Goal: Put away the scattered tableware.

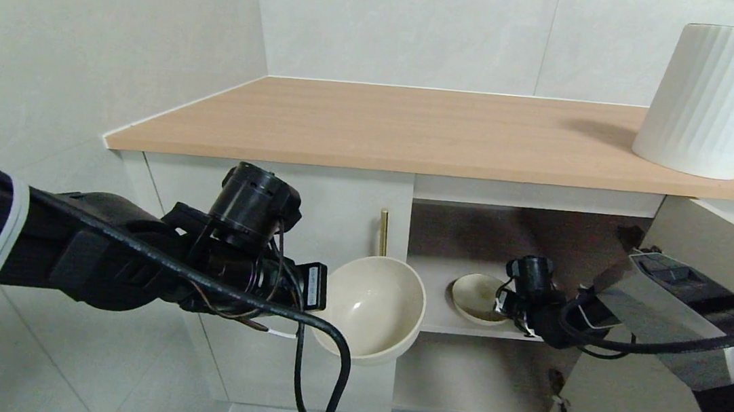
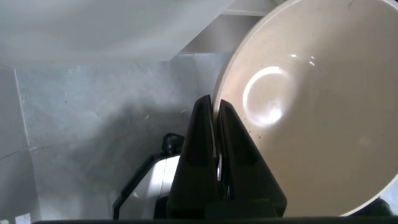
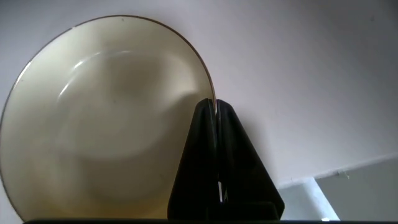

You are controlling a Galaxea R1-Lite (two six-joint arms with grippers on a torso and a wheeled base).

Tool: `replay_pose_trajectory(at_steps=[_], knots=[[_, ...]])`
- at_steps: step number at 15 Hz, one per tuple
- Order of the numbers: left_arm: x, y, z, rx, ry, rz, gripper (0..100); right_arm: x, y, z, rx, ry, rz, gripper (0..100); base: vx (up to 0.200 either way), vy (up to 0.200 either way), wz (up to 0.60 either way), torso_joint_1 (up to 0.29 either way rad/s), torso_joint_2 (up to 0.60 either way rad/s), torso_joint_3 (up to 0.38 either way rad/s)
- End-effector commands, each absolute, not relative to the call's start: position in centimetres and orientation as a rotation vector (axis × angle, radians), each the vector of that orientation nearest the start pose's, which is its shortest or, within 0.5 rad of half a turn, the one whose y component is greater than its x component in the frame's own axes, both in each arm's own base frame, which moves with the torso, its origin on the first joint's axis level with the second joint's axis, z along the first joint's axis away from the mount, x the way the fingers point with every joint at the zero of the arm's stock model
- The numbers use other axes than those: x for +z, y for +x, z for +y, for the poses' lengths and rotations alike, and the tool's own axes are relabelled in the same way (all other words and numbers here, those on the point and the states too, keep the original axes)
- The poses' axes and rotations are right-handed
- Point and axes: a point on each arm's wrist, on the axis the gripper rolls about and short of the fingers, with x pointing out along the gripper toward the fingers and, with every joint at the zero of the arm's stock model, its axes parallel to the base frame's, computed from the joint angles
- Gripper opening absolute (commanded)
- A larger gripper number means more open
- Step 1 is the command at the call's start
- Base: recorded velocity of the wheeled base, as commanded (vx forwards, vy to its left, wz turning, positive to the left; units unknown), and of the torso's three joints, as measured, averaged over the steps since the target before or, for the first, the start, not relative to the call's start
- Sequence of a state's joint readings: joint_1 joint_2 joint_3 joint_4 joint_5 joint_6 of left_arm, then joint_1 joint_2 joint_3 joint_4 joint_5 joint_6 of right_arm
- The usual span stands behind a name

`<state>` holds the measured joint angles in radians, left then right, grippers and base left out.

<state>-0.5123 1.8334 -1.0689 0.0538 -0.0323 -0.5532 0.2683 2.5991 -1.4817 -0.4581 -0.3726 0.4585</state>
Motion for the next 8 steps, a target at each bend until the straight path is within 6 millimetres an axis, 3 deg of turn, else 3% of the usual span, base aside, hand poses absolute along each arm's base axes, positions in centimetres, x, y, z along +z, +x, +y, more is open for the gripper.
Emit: replay_pose_trajectory(at_steps=[1, 5, 6, 8], knots=[[14.5, 28.58, -16.16, -0.271, -0.311, 0.926, 0, -3.56, 46.97, 12.06, -0.245, 0.234, 0.583, 0, 0.0, 0.0, 0.0, 0.0, 0.0, 0.0], [14.46, 28.53, -16.19, -0.272, -0.31, 0.927, 0, -3.49, 47.09, 12.01, -0.247, 0.236, 0.578, 0, 0.0, 0.0, 0.0, 0.0, 0.0, 0.0], [14.5, 28.55, -16.2, -0.273, -0.31, 0.926, 0, -3.49, 47.08, 12.08, -0.246, 0.236, 0.578, 100, 0.0, 0.0, 0.0, 0.0, 0.0, 0.0], [14.46, 28.51, -16.23, -0.274, -0.309, 0.928, 0, -3.4, 47.11, 12.0, -0.251, 0.236, 0.573, 100, 0.0, 0.0, 0.0, 0.0, 0.0, 0.0]])
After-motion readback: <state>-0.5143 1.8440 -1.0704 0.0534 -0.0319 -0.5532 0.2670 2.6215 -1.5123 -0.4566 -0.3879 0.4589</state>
